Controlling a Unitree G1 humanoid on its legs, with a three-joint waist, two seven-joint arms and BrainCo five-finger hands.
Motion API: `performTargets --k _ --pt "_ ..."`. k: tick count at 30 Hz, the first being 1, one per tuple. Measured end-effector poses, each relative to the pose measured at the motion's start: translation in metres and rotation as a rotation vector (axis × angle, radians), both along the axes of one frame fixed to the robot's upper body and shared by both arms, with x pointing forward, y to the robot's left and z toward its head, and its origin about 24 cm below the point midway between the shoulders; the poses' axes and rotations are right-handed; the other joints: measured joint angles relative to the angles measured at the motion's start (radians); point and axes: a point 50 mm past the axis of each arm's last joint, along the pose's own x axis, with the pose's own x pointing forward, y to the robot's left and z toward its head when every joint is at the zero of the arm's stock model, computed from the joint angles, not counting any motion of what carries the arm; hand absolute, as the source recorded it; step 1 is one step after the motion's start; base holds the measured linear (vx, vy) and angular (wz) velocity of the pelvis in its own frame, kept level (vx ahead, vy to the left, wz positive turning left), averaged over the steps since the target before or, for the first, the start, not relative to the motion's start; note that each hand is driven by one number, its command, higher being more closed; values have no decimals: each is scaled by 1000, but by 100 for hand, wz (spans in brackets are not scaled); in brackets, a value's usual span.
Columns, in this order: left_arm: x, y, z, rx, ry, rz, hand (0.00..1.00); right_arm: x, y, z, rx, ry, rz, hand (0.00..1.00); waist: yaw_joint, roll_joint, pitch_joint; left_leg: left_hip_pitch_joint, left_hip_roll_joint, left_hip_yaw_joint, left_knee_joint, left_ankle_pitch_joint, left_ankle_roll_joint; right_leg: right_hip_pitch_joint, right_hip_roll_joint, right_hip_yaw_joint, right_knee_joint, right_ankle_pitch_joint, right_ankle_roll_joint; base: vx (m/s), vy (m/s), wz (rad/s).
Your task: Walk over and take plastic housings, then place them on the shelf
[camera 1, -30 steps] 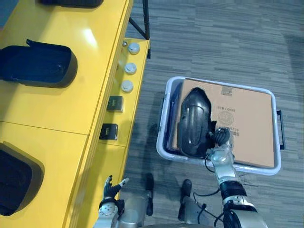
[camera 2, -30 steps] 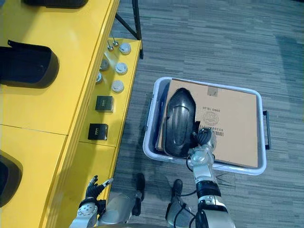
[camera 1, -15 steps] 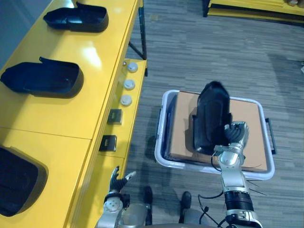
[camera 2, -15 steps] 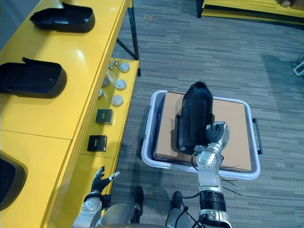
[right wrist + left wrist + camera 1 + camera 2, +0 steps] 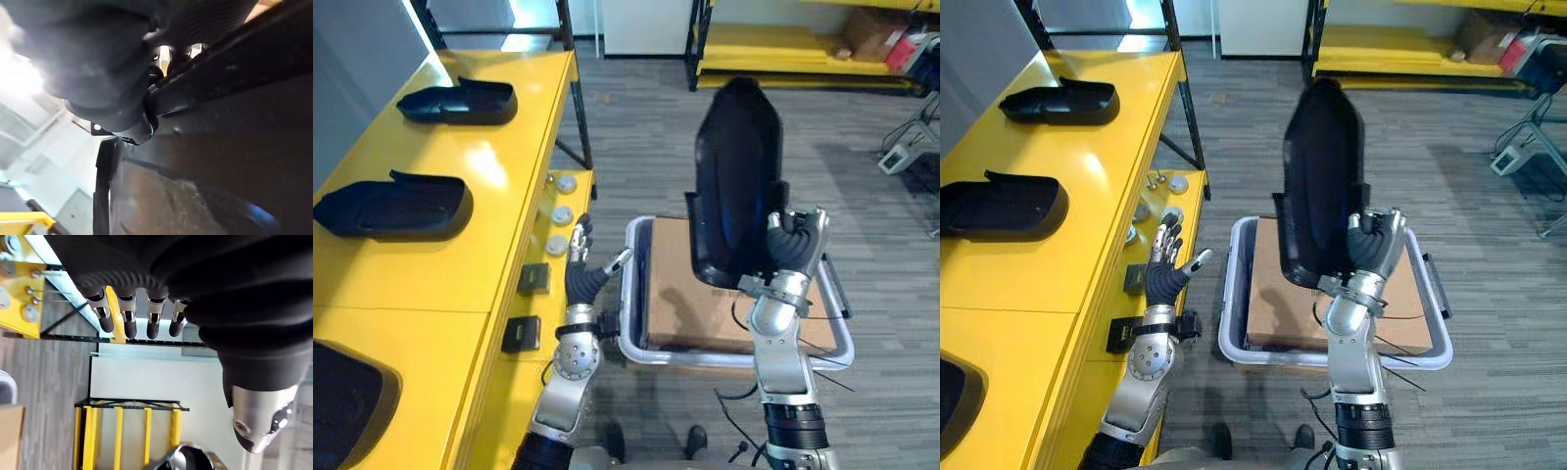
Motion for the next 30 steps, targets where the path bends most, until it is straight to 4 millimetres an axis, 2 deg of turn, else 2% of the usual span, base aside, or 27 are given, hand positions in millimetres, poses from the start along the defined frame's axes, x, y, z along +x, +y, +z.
performTargets --k 7,11,12,16,20,24,28,29,30 --pt "3 -37 18 -3 -68 -159 0 -10 44 22 -9 -136 206 100 -5 -3 -15 16 0 14 -9 1 1 3 1 21 2 0 0 -29 -2 -7" --pt "4 -37 14 -23 -37 -139 0 -13 53 26 -8 -154 247 100 -25 -3 -43 22 -1 18 -16 2 3 3 1 23 2 0 0 -11 -3 -4" --pt "7 -40 14 -20 -32 -137 100 -13 54 26 -9 -155 252 100 -25 -4 -46 27 -1 25 -18 2 3 4 1 29 2 0 0 -21 -1 -12" --pt "10 -42 17 -43 -31 -140 100 -14 54 26 -2 -157 259 100 -29 -5 -51 28 -1 33 -19 2 3 2 1 42 2 0 0 -30 1 -8" --pt "14 -40 13 -42 -2 -117 100 -15 56 25 -34 -155 287 100 -32 -2 -71 28 -1 34 -19 3 3 1 1 45 2 0 0 0 0 0" --pt "13 -43 6 -40 35 -132 100 -23 67 30 -39 -212 380 100 -34 -6 -74 28 -1 32 -19 4 3 1 1 45 2 0 0 0 0 0" --pt "13 -43 6 -46 42 -135 100 -24 66 29 -54 -215 385 100 -33 -12 -80 28 -3 29 -19 6 6 2 0 44 4 -2 -3 0 0 0" --pt "13 -43 5 -44 44 -135 100 -24 66 29 -55 -213 384 0 -33 -12 -80 28 -3 29 -19 7 7 1 0 43 6 -2 -3 0 0 0" --pt "13 -43 5 -42 44 -135 100 -23 66 28 -54 -211 383 0 -33 -12 -80 28 -3 28 -19 7 7 1 0 43 7 -2 -4 0 0 0"
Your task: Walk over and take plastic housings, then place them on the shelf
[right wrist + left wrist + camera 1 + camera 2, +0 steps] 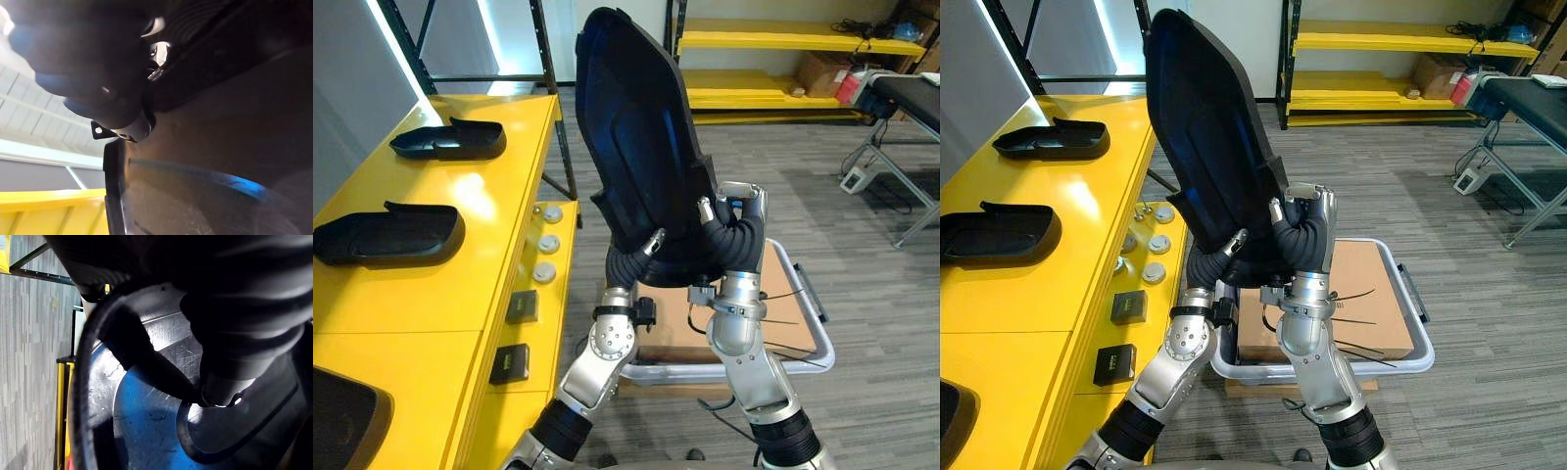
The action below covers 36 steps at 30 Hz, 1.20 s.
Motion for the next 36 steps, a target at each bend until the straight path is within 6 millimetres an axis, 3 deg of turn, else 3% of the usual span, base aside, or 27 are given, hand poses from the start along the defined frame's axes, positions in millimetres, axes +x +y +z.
performTargets --k 7,13,16,18,23,26,29,30,31,33,35,36 --pt "3 8 -2 23 9 14 100 -1 -4 -7 18 35 81 0 0 -8 -5 6 -1 -7 -6 10 -1 -1 -1 -9 17 -14 0 -20 -4 4" --pt "8 27 -1 97 -24 78 100 1 -24 -3 -18 46 172 0 4 -16 -11 33 -1 -18 -66 46 -2 0 3 -22 18 -14 -1 -34 -13 4" --pt "1 38 -11 136 -2 114 100 -8 -49 20 52 -75 153 0 5 -17 -11 39 -2 -18 -71 46 -2 0 3 -22 18 -14 0 0 0 0" --pt "-5 50 -22 151 43 159 100 -18 -81 36 116 -188 58 0 2 -17 -11 42 -2 -18 -76 46 -2 0 3 -22 18 -14 0 0 0 0" --pt "-14 83 -27 134 77 293 100 -36 -140 27 260 -215 -165 0 -8 -17 -12 43 -2 -19 -83 46 -3 1 3 -25 13 -15 2 5 1 1" --pt "-20 101 -21 109 58 380 100 -46 -171 -2 380 -140 -310 0 -23 -17 -12 40 -2 -25 -83 46 -3 1 3 -30 9 -15 2 19 0 5" --pt "-27 113 -17 92 44 439 100 -50 -194 -67 444 156 -462 0 -25 -16 -11 38 -3 -25 -83 45 -3 0 3 -30 7 -15 2 0 0 0" --pt "-31 117 -16 88 36 456 100 -55 -199 -97 464 304 -512 0 -25 -13 -11 37 -3 -25 -83 45 -4 0 3 -30 6 -16 2 0 0 0" --pt "-33 118 -16 85 33 462 100 -59 -201 -112 475 378 -533 0 -25 -12 -10 36 -3 -25 -83 44 -4 0 3 -30 6 -16 2 0 0 0" --pt "-42 123 -15 78 24 486 100 -79 -203 -169 540 644 -601 0 -25 1 -11 34 -3 -28 -83 40 -10 0 2 -30 6 -18 4 0 0 0" --pt "-48 123 -15 68 17 492 100 -100 -196 -212 621 852 -608 0 -23 16 -10 29 -2 -31 -83 42 -7 2 2 -30 7 -18 4 0 -5 5" --pt "-49 123 -15 64 18 494 100 -106 -192 -221 640 901 -607 0 -23 21 -10 29 -3 -33 -82 43 -5 3 2 -31 7 -18 4 -1 -9 9"
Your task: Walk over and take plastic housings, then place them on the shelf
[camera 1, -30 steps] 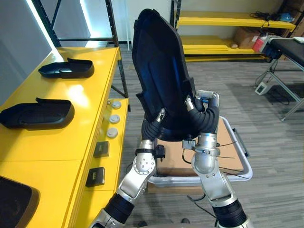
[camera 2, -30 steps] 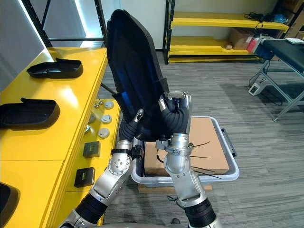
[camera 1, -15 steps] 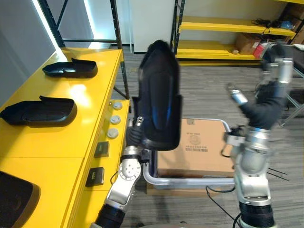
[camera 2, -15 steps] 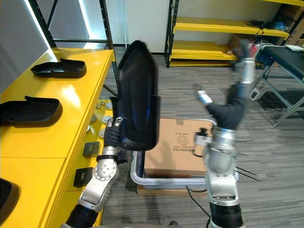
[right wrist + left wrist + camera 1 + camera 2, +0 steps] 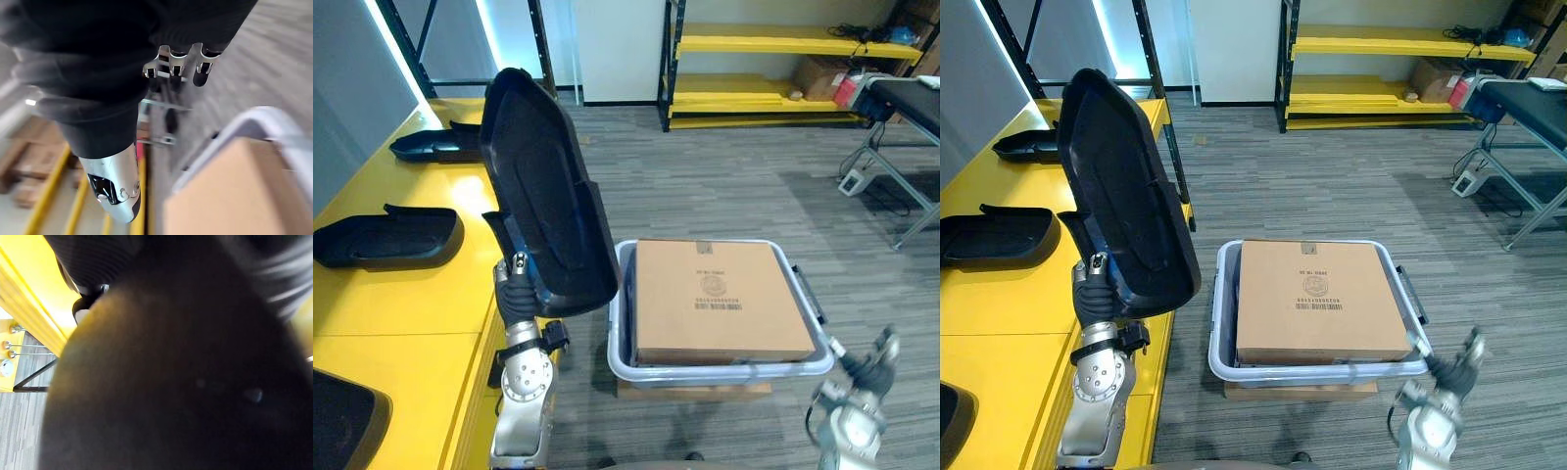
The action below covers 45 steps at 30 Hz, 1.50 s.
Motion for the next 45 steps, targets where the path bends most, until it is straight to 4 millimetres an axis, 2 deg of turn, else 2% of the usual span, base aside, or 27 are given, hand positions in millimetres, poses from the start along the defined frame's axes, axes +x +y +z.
performTargets --k 3,8,9,12,16,17,18,19,21,22,23,25,27,29,30,31,32,33,34,35,37,38,39,40,41,43,45 --pt "-6 -2 -4 -12 14 -11 100 -27 27 -39 141 174 70 0 0 10 1 8 0 -23 1 0 0 21 -1 -24 3 -8 1 -1 -16 19" --pt "-11 -5 -5 -18 21 -35 100 -44 67 -71 300 329 198 0 12 -3 16 8 -2 -102 3 -2 -8 46 -11 -101 58 -58 3 -24 -53 54" --pt "-11 -6 -5 -20 20 -41 100 -46 78 -76 324 355 235 0 27 -7 27 2 -10 -149 13 0 -11 58 -21 -149 82 -80 6 8 -58 88" --pt "-11 -10 -1 -26 2 -57 100 -40 89 -77 340 356 298 0 36 -13 45 -33 -30 -244 49 0 -12 81 -44 -255 122 -112 11 24 -48 126" --pt "-13 -15 27 -31 -122 -77 100 -13 95 -70 318 300 355 0 74 -13 95 -157 -93 -420 197 -2 -19 87 -92 -457 232 -170 9 7 -24 153" --pt "-13 -17 32 -39 -149 -83 100 -7 95 -68 306 289 348 0 89 -16 104 -189 -107 -432 225 -15 -39 88 -112 -510 257 -186 12 -23 -4 142" --pt "-14 -17 34 -40 -159 -77 100 -4 95 -68 304 283 351 0 94 -17 107 -209 -103 -401 236 -53 -43 91 -119 -536 267 -191 10 -85 15 143" --pt "-14 -15 35 -38 -171 -71 100 4 97 -64 296 261 370 0 94 -17 121 -244 -38 -216 271 -113 -43 121 -125 -590 272 -193 10 -79 19 150" --pt "-14 -18 35 -43 -171 -84 100 5 96 -64 269 272 381 0 84 -8 125 -262 71 55 317 -107 -34 163 -126 -658 280 -193 11 -5 31 149" --pt "-14 -19 35 -44 -173 -87 100 4 96 -64 258 281 384 0 87 -12 121 -266 130 222 336 -108 -28 183 -127 -701 280 -193 11 105 51 121" --pt "-13 -19 35 -38 -181 -93 100 5 96 -64 251 288 391 0 85 -23 112 -267 157 343 340 -108 -24 195 -131 -737 266 -190 13 127 53 102" --pt "-10 -22 35 -41 -185 -115 100 12 93 -63 227 292 408 0 86 -30 102 -283 146 388 341 -83 12 194 -143 -774 242 -174 31 153 71 74" --pt "-5 -23 27 -43 -154 -129 100 21 92 -64 204 317 418 0 85 -30 101 -287 107 355 330 -83 29 206 -150 -805 220 -141 11 158 131 55" --pt "-4 -24 22 -53 -134 -132 100 17 88 -67 202 352 375 0 85 -35 99 -278 84 336 328 -91 41 219 -170 -819 243 -128 -6 144 115 42" --pt "-3 -24 19 -63 -120 -134 100 10 84 -70 192 385 363 0 84 -33 99 -258 66 320 317 -94 46 215 -209 -817 324 -118 -22 210 168 42" --pt "-2 -25 17 -65 -111 -136 100 6 80 -73 185 419 357 0 81 -29 99 -237 54 292 301 -96 48 203 -243 -798 420 -104 -72 236 164 60" --pt "-2 -29 16 -70 -108 -150 100 -1 75 -76 183 465 347 0 72 -22 100 -208 48 246 277 -96 49 160 -280 -701 567 -77 -157 236 130 91" --pt "1 -32 17 -55 -116 -175 100 -8 72 -79 187 503 340 0 58 -19 101 -194 49 196 263 -93 46 79 -242 -502 676 -173 -151 189 64 98" --pt "3 -33 17 -48 -114 -186 100 -12 71 -80 190 516 337 0 53 -19 101 -186 49 175 257 -90 44 42 -207 -408 701 -214 -143 150 19 101" --pt "6 -34 13 -40 -98 -193 100 -20 72 -83 198 537 331 0 49 -14 104 -157 47 148 243 -84 41 -24 -122 -227 713 -286 -128 106 -9 69" --pt "7 -36 6 -42 -68 -197 100 -26 72 -83 199 549 332 0 26 -14 103 -116 38 100 230 -78 33 -91 -10 -13 675 -365 -120 99 -51 88" --pt "7 -42 6 -44 -64 -219 100 -36 72 -86 204 571 321 0 11 -18 98 -115 30 57 233 -71 22 -126 49 81 610 -389 -97 68 -88 112" --pt "6 -45 6 -46 -64 -229 100 -41 71 -86 205 579 316 0 2 -22 95 -118 21 33 236 -66 20 -137 62 109 562 -387 -90 49 -115 129" --pt "6 -52 7 -53 -67 -254 100 -51 71 -88 212 595 306 0 5 -36 93 -118 -5 -4 236 -59 10 -150 55 129 453 -318 -93 47 -143 121" --pt "5 -58 4 -61 -55 -270 100 -59 72 -89 220 611 295 0 9 -30 84 -119 -12 -34 235 -53 -1 -149 48 108 454 -290 -73 49 -143 99" --pt "2 -58 2 -59 -44 -266 100 -66 71 -88 220 611 291 0 24 2 65 -143 22 -47 239 -64 -20 -123 73 67 389 -264 -89 -38 -163 38" --pt "2 -59 3 -61 -51 -264 100 -67 72 -88 224 612 304 0 31 17 55 -145 58 -42 236 -62 -27 -96 101 37 325 -229 -104 -56 -126 19"
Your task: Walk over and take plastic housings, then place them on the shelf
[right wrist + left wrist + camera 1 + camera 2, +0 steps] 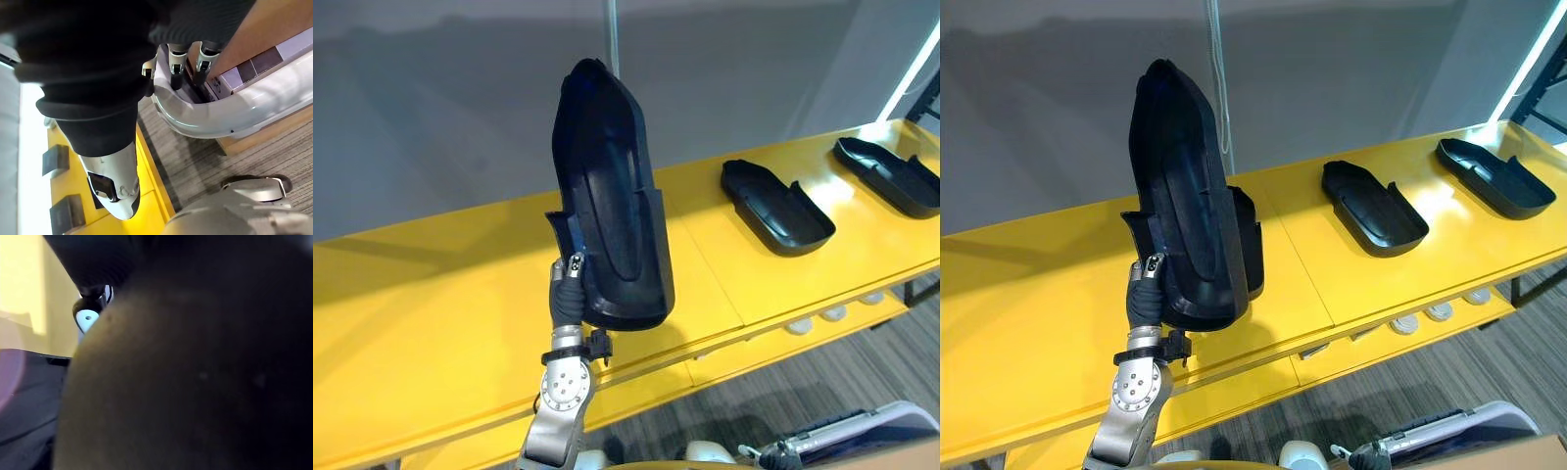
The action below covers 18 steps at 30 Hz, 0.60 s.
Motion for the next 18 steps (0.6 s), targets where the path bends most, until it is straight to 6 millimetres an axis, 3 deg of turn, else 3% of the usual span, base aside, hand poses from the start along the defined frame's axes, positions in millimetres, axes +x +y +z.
performTargets --k 3,8,10,11,13,14,18 --pt "-2 -1 2 -14 -9 -6 100 0 0 0 10 -1 10 0 4 3 -3 9 29 6 -8 22 -32 29 18 -38 -33 25 -14 -28 -98 26" --pt "-11 5 6 -22 -19 17 100 -4 0 2 9 -4 4 0 8 9 -6 -16 39 -5 -24 30 -40 38 13 -116 -42 30 -20 -58 -45 42" --pt "-11 10 12 -22 -44 37 100 -4 0 2 7 -4 4 0 4 7 -10 -38 66 65 -7 21 -38 19 -4 -153 -44 39 -34 -68 0 65" --pt "-11 11 15 -27 -60 44 100 -4 0 2 2 -4 3 0 4 5 -10 -74 100 134 68 11 -26 3 -18 -175 -34 42 -38 -29 54 52" --pt "-11 12 15 -39 -56 58 100 -3 -2 2 -17 -3 4 0 4 2 -11 -84 156 170 190 0 -10 -15 -46 -195 -6 42 -38 -41 97 39" --pt "-11 9 13 -44 -47 48 100 -3 -4 3 -32 3 14 0 0 -7 -15 -69 181 169 221 -20 -15 -26 -69 -200 0 46 -32 -100 169 28" --pt "-6 -2 -3 -44 17 -8 100 1 -22 4 -92 14 30 0 -13 8 -36 4 274 157 210 -40 -43 -45 -116 -197 -26 81 25 -120 330 20"
